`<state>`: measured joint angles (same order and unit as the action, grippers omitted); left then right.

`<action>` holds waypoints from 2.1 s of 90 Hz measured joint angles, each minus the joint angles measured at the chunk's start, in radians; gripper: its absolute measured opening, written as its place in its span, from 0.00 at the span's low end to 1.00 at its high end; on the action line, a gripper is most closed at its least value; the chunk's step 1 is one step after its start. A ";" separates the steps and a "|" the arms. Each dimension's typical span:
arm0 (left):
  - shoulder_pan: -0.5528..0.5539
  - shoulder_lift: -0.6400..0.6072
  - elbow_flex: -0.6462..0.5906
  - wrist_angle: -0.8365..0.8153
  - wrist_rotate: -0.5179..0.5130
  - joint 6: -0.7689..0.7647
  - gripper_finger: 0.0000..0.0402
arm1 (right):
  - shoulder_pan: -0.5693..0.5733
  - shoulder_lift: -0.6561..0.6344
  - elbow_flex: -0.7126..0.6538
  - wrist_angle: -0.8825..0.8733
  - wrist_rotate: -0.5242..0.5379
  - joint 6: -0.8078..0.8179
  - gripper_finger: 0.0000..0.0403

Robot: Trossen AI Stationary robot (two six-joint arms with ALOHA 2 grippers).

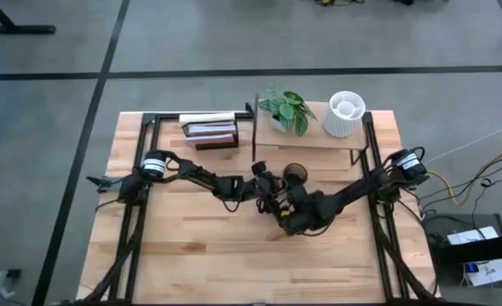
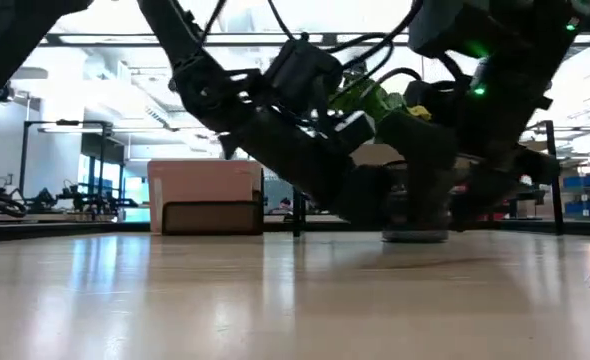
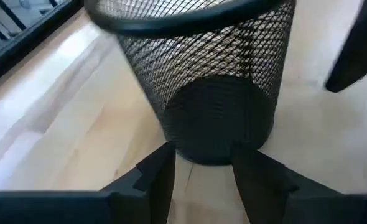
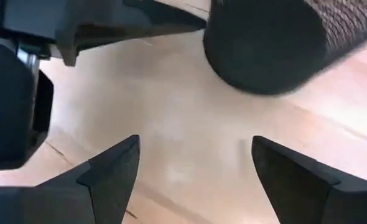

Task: Stock shelves
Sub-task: Put the black pen organizer under the shelf

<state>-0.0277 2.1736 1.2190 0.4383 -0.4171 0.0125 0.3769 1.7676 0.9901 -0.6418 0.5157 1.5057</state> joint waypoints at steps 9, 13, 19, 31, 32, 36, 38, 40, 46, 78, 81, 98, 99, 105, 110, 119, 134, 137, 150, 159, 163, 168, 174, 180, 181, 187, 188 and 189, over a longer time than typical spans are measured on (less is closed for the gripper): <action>0.000 0.023 0.050 -0.019 0.004 0.047 0.33 | 0.023 0.000 0.000 -0.033 0.001 0.054 0.71; 0.000 0.027 0.073 -0.031 0.014 0.053 0.33 | 0.032 0.000 0.000 -0.046 0.002 0.072 0.71; 0.000 0.028 0.090 -0.060 0.022 0.055 0.33 | 0.043 0.000 0.000 -0.063 0.006 0.097 0.72; 0.000 0.025 0.093 -0.081 0.027 0.054 0.33 | 0.049 0.000 0.000 -0.108 0.008 0.139 0.76; 0.000 0.025 0.093 -0.083 0.027 0.054 0.33 | 0.049 0.001 0.000 -0.110 0.008 0.142 0.76; 0.000 0.020 0.091 -0.098 0.026 0.054 0.34 | 0.049 0.001 0.000 -0.118 0.008 0.145 0.77; 0.000 0.019 0.089 -0.110 0.025 0.054 0.34 | 0.049 0.001 0.000 -0.118 0.008 0.144 0.78; 0.000 0.017 0.089 -0.124 0.022 0.054 0.34 | 0.049 0.001 0.000 -0.115 0.009 0.143 0.78; 0.000 0.017 0.089 -0.177 0.013 0.049 0.36 | 0.046 0.002 0.000 -0.115 0.009 0.137 0.80; -0.001 -0.055 0.066 -0.424 -0.020 -0.057 0.40 | 0.003 0.002 0.000 -0.108 0.045 0.045 0.79; -0.001 -0.068 0.061 -0.444 -0.038 -0.064 0.41 | -0.005 0.002 0.000 -0.106 0.045 0.034 0.79; -0.001 -0.135 -0.007 -0.533 -0.128 -0.128 0.38 | -0.065 0.002 0.000 -0.108 0.046 -0.028 0.78; -0.001 -0.138 -0.014 -0.533 -0.128 -0.134 0.38 | -0.070 0.002 0.000 -0.108 0.046 -0.031 0.78; 0.000 -0.160 -0.051 -0.525 -0.128 -0.173 0.37 | -0.095 0.002 0.000 -0.112 0.048 -0.055 0.77; 0.000 -0.176 -0.085 -0.519 -0.129 -0.205 0.36 | -0.115 0.002 0.000 -0.107 0.058 -0.083 0.77; -0.002 -0.202 -0.141 -0.494 -0.132 -0.267 0.34 | -0.149 0.002 0.000 -0.100 0.063 -0.128 0.78; -0.002 -0.223 -0.204 -0.442 -0.132 -0.349 0.32 | -0.196 0.002 0.000 -0.072 0.076 -0.201 0.77; -0.002 -0.224 -0.213 -0.430 -0.131 -0.357 0.32 | -0.203 0.002 0.000 -0.073 0.088 -0.209 0.77; -0.005 -0.224 -0.224 -0.412 -0.131 -0.375 0.30 | -0.229 0.002 0.000 -0.071 0.144 -0.211 0.76; -0.010 -0.224 -0.225 -0.414 -0.131 -0.376 0.30 | -0.240 0.002 0.000 -0.070 0.190 -0.186 0.75; -0.012 -0.224 -0.225 -0.415 -0.130 -0.376 0.29 | -0.242 0.002 0.000 -0.071 0.215 -0.168 0.74; -0.014 -0.224 -0.225 -0.416 -0.131 -0.376 0.29 | -0.242 0.002 0.000 -0.070 0.247 -0.149 0.74; -0.016 -0.224 -0.225 -0.418 -0.131 -0.376 0.30 | -0.242 0.002 0.000 -0.069 0.272 -0.129 0.73; -0.016 -0.224 -0.225 -0.420 -0.131 -0.376 0.30 | -0.244 0.002 0.000 -0.063 0.274 -0.110 0.72; -0.016 -0.224 -0.225 -0.420 -0.131 -0.376 0.30 | -0.244 0.002 0.000 -0.062 0.274 -0.109 0.72; -0.016 -0.224 -0.226 -0.420 -0.131 -0.376 0.31 | -0.245 0.002 0.000 -0.046 0.271 -0.103 0.71; -0.016 -0.224 -0.226 -0.420 -0.131 -0.376 0.31 | -0.245 0.002 0.000 -0.044 0.270 -0.103 0.71; -0.016 -0.224 -0.226 -0.420 -0.131 -0.376 0.31 | -0.245 0.002 0.000 -0.041 0.268 -0.103 0.70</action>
<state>-0.0441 1.9499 0.9932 0.0181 -0.5476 -0.3632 0.1322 1.7695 0.9901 -0.6825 0.7836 1.4023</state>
